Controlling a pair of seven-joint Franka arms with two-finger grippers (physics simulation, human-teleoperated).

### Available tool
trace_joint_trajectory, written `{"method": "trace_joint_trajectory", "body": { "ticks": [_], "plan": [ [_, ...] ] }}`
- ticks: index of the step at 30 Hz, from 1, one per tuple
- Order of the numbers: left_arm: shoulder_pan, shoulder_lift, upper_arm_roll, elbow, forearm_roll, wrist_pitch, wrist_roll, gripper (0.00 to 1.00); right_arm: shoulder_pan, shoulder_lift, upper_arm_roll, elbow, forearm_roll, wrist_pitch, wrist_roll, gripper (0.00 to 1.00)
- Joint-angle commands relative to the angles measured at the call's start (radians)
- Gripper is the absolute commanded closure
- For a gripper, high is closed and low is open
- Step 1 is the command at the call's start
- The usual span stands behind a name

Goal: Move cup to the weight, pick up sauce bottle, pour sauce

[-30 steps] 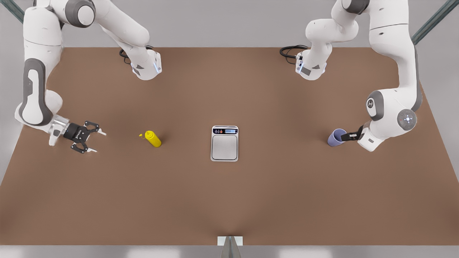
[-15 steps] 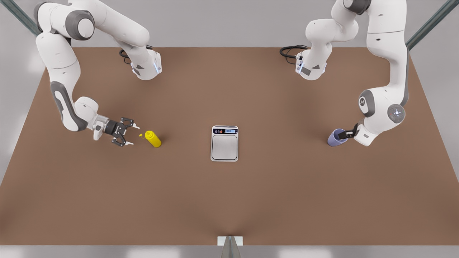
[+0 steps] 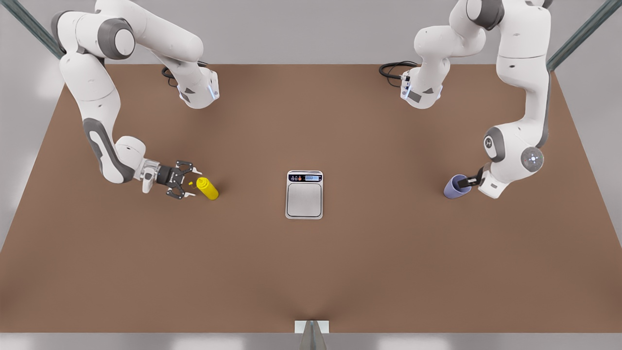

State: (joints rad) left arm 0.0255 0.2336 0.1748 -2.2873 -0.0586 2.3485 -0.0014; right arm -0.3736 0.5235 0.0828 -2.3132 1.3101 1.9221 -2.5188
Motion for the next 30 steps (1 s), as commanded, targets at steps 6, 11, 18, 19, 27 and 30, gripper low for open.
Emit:
{"method": "trace_joint_trajectory", "body": {
  "ticks": [6, 11, 18, 19, 27, 30],
  "plan": [
    [-0.001, 0.033, -0.002, 0.002, 0.0, 0.023, -0.023, 0.5, 0.024, -0.002, 0.002, 0.003, 0.012, 0.002, -0.046, 0.0],
    [-0.001, 0.049, -0.005, 0.002, 0.0, 0.029, -0.025, 0.6, 0.038, 0.007, 0.002, 0.008, 0.04, 0.003, -0.077, 0.0],
    [-0.003, 0.055, -0.009, 0.011, 0.0, 0.028, -0.037, 0.74, 0.085, 0.024, 0.008, 0.035, 0.1, 0.0, -0.075, 0.0],
    [-0.003, 0.056, -0.009, 0.014, 0.0, 0.026, -0.037, 0.75, 0.104, 0.026, 0.008, 0.035, 0.127, 0.0, -0.075, 0.0],
    [-0.012, 0.047, -0.012, 0.037, 0.002, 0.018, -0.039, 0.79, 0.131, 0.033, 0.009, 0.043, 0.158, 0.002, -0.074, 0.24],
    [-0.012, 0.038, -0.012, 0.043, 0.002, 0.017, -0.04, 0.79, 0.131, 0.033, 0.009, 0.043, 0.158, 0.0, -0.074, 0.32]
  ]
}}
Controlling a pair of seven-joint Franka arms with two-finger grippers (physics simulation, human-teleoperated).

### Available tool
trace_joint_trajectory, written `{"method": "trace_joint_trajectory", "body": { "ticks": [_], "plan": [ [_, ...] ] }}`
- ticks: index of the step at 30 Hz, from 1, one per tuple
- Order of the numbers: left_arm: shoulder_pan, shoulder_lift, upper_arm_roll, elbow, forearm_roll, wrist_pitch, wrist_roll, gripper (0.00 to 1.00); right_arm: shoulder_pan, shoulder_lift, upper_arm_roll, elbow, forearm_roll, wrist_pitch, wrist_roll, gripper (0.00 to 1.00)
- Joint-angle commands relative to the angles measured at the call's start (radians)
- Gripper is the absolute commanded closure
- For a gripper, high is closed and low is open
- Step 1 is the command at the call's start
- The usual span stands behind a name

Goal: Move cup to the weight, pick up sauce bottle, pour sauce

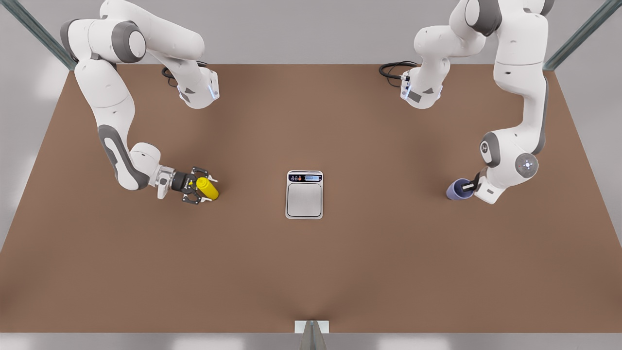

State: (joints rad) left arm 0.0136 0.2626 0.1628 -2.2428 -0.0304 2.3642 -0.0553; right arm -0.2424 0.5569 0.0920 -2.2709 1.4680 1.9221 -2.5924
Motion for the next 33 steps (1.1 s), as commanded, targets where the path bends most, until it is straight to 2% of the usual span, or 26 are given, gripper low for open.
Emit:
{"method": "trace_joint_trajectory", "body": {
  "ticks": [1, 4, 8, 9, 12, 14, 17, 24, 33],
  "plan": [
    [0.0, -0.005, -0.002, 0.003, -0.026, 0.0, -0.006, 0.79, 0.0, 0.0, 0.0, -0.001, 0.0, 0.0, 0.0, 0.32],
    [-0.003, -0.056, -0.08, 0.046, -0.028, -0.062, -0.127, 0.79, -0.003, 0.0, 0.0, -0.001, -0.002, 0.0, 0.0, 0.34],
    [-0.006, -0.048, -0.29, 0.204, -0.028, -0.194, -0.422, 0.79, -0.008, -0.002, 0.0, -0.001, -0.002, -0.005, 0.0, 0.38],
    [-0.058, -0.034, -0.328, 0.241, -0.028, -0.2, -0.508, 0.79, -0.008, 0.0, 0.0, -0.001, -0.002, -0.005, 0.0, 0.4],
    [-0.262, 0.038, -0.328, 0.342, -0.028, -0.2, -0.702, 0.79, -0.008, 0.0, 0.0, 0.001, 0.0, -0.005, 0.0, 0.41],
    [-0.336, 0.056, -0.33, 0.347, -0.029, -0.195, -0.747, 0.79, -0.006, 0.0, 0.0, 0.004, 0.0, -0.005, 0.0, 0.41],
    [-0.448, 0.15, -0.328, 0.463, -0.029, -0.191, -0.925, 0.79, -0.009, -0.002, 0.0, 0.004, 0.0, -0.011, 0.002, 0.42],
    [-0.557, 0.336, -0.328, 0.709, -0.026, -0.189, -1.117, 0.79, -0.012, -0.046, 0.0, 0.004, 0.002, -0.038, 0.035, 0.42],
    [-0.607, 0.418, -0.328, 0.764, -0.025, -0.181, -1.166, 0.78, -0.015, -0.135, -0.031, 0.053, -0.002, -0.025, 0.1, 0.43]
  ]
}}
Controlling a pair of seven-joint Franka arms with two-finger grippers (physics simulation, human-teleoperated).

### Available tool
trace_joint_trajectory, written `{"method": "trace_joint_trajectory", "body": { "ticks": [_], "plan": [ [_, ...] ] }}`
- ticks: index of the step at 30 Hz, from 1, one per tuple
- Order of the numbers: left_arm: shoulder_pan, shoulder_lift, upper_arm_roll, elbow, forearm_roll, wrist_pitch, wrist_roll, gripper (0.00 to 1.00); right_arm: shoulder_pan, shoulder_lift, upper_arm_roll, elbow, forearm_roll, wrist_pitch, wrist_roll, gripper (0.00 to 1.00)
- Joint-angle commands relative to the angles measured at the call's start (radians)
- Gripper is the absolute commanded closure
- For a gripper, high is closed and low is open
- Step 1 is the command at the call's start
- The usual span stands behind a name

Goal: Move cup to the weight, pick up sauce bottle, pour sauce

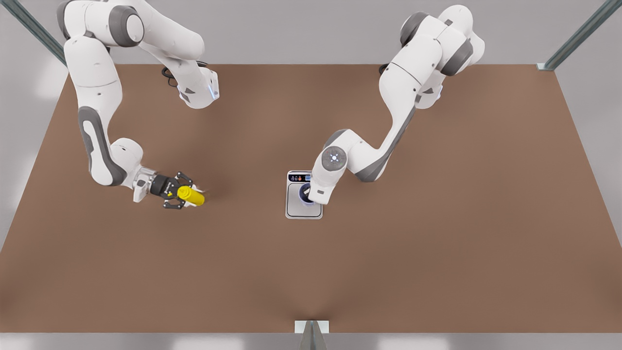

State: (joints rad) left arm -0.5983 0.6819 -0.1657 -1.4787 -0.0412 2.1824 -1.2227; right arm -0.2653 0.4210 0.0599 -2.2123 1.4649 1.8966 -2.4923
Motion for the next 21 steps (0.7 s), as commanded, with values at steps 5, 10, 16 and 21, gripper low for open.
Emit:
{"method": "trace_joint_trajectory", "body": {
  "ticks": [5, 10, 16, 21],
  "plan": [
    [-0.002, 0.005, 0.0, 0.0, -0.006, 0.0, -0.021, 0.0, -0.008, -0.014, -0.028, 0.068, -0.032, 0.013, 0.001, 0.43],
    [-0.002, 0.001, 0.002, 0.0, -0.008, -0.003, -0.023, 0.0, 0.067, -0.16, -0.023, 0.085, -0.09, 0.352, 0.087, 0.43],
    [0.003, -0.036, 0.014, 0.006, -0.008, -0.029, -0.024, 0.0, 0.38, -0.315, -0.017, -0.012, -0.052, 0.872, 0.268, 0.43],
    [0.063, -0.214, 0.509, 0.227, -0.371, -0.585, 0.357, 0.0, 0.659, -0.304, -0.017, -0.003, 0.02, 1.21, 0.263, 0.43]
  ]
}}
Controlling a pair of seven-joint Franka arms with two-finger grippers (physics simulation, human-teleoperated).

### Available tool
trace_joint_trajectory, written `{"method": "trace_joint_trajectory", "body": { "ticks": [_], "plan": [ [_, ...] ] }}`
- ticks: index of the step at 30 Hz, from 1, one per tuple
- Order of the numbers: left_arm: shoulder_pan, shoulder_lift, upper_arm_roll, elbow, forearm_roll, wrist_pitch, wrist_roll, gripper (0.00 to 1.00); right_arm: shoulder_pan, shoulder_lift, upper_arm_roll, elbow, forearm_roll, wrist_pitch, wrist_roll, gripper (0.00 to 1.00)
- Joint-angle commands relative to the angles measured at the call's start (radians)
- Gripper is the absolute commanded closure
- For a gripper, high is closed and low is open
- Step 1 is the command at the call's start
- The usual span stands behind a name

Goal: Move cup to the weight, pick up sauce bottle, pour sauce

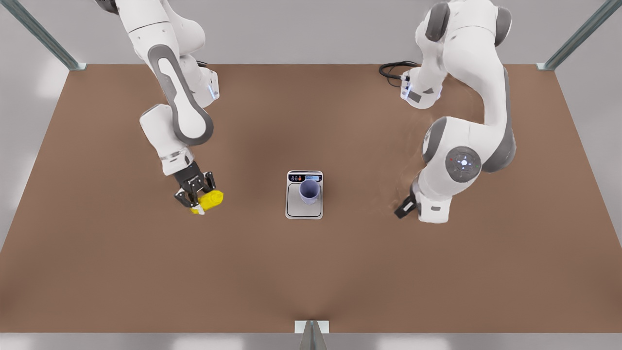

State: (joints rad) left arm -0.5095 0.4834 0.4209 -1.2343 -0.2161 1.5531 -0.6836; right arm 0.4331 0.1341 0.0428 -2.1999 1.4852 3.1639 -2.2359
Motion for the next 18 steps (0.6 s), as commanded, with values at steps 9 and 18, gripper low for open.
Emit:
{"method": "trace_joint_trajectory", "body": {
  "ticks": [9, 18],
  "plan": [
    [0.304, -0.397, -0.324, -0.194, 0.328, -0.17, 0.628, 0.0, 0.338, 0.323, -0.011, 0.321, -0.003, 0.312, -0.163, 0.43],
    [0.305, -0.339, -0.326, -0.217, 0.314, -0.145, 0.635, 0.0, 0.513, 0.417, -0.173, 0.359, -0.014, 0.335, -0.268, 0.43]
  ]
}}
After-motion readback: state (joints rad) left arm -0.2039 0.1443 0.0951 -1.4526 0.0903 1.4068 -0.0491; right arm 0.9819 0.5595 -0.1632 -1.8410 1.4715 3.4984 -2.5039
